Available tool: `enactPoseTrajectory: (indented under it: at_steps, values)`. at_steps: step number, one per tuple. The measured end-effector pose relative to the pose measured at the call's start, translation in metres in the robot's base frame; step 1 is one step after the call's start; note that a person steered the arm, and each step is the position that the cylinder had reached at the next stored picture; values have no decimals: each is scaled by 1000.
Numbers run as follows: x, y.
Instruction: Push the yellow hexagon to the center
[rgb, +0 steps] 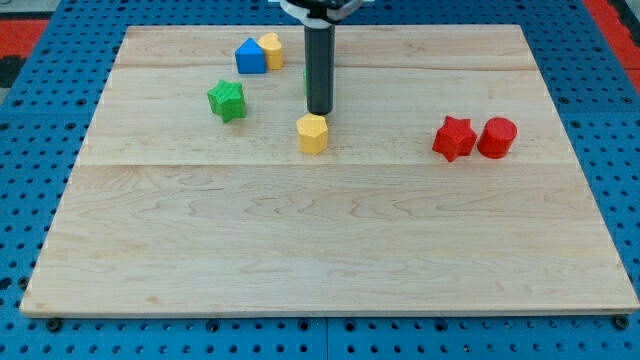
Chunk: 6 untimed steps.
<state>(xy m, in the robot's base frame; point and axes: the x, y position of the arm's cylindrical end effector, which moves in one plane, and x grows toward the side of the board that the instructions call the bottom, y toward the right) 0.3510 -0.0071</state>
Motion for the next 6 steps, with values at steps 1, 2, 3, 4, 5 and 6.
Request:
enactPoseTrajectory:
  at_steps: [1, 2, 3, 4, 5, 6]
  values:
    - [9, -13]
    - [9, -13]
    - [9, -11]
    - [10, -43]
    - [36, -71]
    - [55, -10]
